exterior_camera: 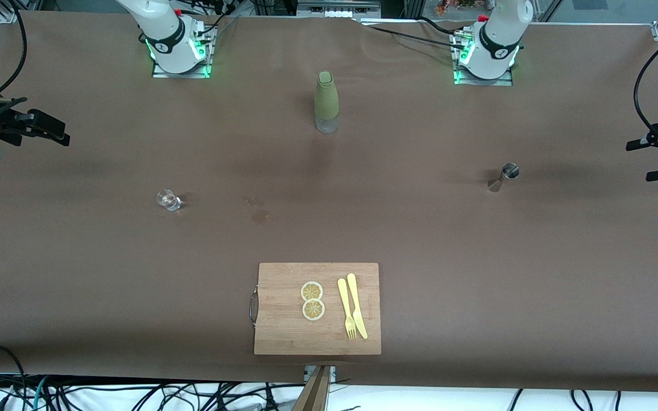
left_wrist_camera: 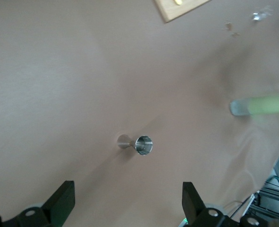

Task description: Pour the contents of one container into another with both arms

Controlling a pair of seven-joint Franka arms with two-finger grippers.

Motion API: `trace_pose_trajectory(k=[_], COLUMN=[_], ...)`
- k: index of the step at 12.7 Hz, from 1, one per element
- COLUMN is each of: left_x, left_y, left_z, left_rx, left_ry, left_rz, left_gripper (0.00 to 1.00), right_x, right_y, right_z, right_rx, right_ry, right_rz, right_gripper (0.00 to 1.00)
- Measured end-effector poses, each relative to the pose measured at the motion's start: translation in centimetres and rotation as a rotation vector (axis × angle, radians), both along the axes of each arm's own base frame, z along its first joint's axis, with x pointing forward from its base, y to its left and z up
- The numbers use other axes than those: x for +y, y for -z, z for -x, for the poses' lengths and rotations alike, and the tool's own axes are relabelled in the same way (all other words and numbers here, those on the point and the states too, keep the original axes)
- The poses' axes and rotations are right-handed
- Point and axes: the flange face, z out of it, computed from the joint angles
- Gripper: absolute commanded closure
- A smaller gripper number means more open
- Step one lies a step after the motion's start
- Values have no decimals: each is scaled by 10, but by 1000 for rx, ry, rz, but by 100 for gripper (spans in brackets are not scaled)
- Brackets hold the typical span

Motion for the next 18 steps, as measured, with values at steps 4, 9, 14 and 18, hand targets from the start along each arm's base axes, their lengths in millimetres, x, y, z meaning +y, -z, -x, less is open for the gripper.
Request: trace_pose_trajectory(k=[4, 9, 14, 18], left_x=[31, 38, 57, 55], left_y=[59, 116, 200, 275], left_z=[9, 14, 31, 43], left_rx=[-36, -105, -277, -438], left_ry=[55, 144, 289, 381], left_rz=[167, 307, 481, 648], left_gripper=[0, 0, 0, 0], right_x=[0, -9, -77, -136], right_y=[5, 50, 124, 198], right_z=[-1, -15, -27, -28], right_rx=[15, 108, 163, 46], right_ry=[0, -144, -586, -783], right_rz=[0, -25, -253, -565], right_gripper=[1, 1, 1, 1])
